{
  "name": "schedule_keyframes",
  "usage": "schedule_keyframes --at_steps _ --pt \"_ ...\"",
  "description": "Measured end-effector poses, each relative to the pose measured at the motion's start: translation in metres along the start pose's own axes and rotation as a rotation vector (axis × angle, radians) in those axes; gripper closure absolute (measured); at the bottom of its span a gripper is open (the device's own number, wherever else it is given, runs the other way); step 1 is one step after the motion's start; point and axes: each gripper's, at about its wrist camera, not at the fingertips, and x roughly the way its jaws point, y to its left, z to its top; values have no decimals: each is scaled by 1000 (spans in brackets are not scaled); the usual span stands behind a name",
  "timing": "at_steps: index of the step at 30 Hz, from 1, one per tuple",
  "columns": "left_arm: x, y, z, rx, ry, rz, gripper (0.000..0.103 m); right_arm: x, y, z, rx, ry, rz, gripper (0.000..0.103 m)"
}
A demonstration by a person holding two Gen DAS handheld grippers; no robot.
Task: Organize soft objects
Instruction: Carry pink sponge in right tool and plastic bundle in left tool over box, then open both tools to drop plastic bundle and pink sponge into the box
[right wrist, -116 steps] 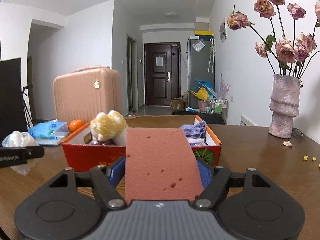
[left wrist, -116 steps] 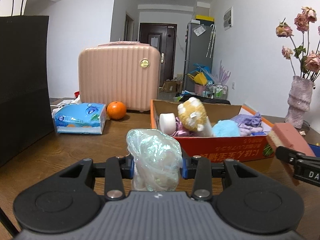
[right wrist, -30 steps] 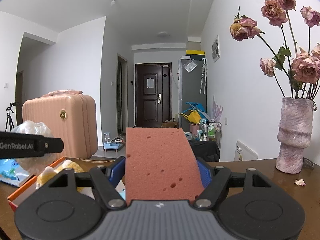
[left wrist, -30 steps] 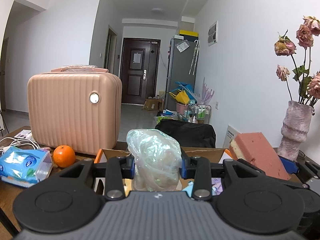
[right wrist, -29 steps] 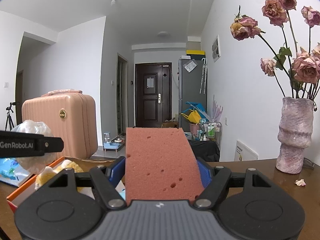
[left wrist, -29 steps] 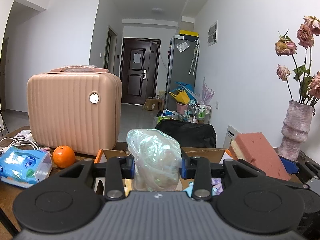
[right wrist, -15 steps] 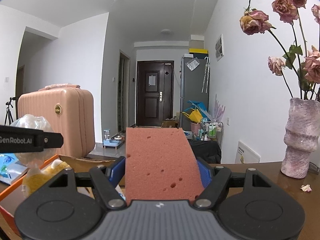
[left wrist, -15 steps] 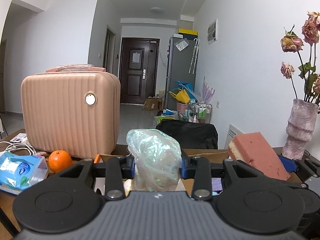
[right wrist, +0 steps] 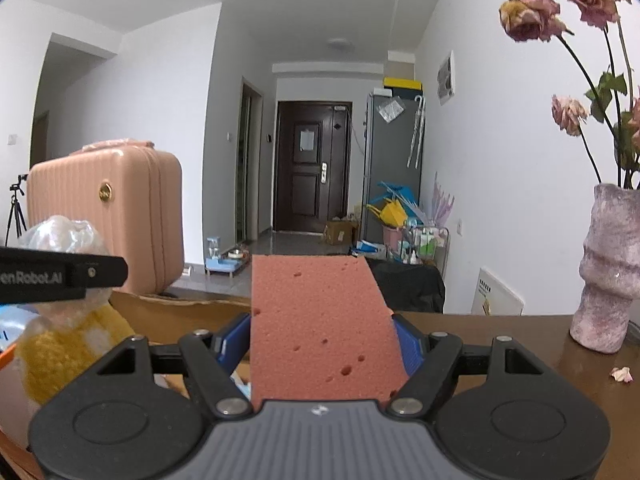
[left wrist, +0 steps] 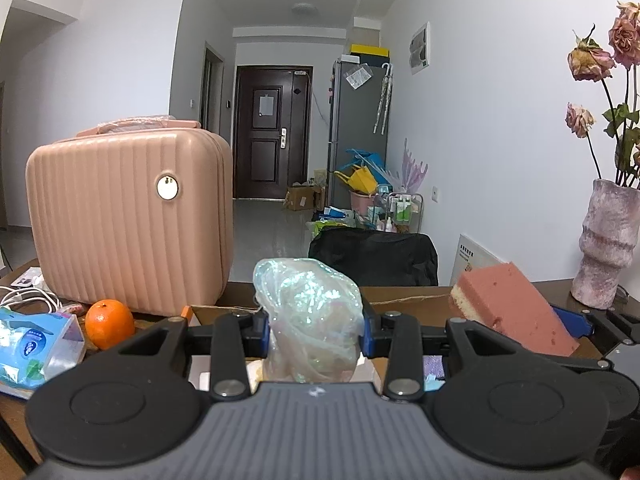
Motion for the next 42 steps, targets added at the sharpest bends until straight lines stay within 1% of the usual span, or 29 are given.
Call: schedule_keyframes --at_steps 4,7,8,9,12,14,16,17,19,22,33,42 --pt "2 2 0 -1 7 -10 62 3 -1 -1 -1 14 -6 28" --pt "2 2 -1 1 5 -3 57 6 -3 -4 -6 33 -18 28" --pt "2 2 -2 1 3 2 53 7 -4 -4 -7 41 -19 27" --pt "1 3 -2 0 1 10 51 8 -5 -4 -5 47 -16 22" --pt "0 4 -1 -11 -5 18 37 8 -6 -6 1 56 -10 13" --pt "-2 5 -1 -11 -17 38 20 7 -5 -7 1 57 -10 11" --pt "-3 7 -1 -17 -29 57 15 7 -5 -7 3 59 -10 5" --pt "-4 8 0 -20 -34 60 9 6 -6 -8 9 58 -11 0" --pt "-5 9 0 -26 -41 66 1 5 -7 -8 22 51 -9 0" --pt "-7 9 -1 -19 -63 108 0 3 -9 -8 36 46 -9 0" --pt "-10 12 0 -43 -62 114 0 0 -10 -7 35 26 -6 0" --pt "-26 15 1 -65 -105 129 0 -14 -7 -6 28 -13 0 0"
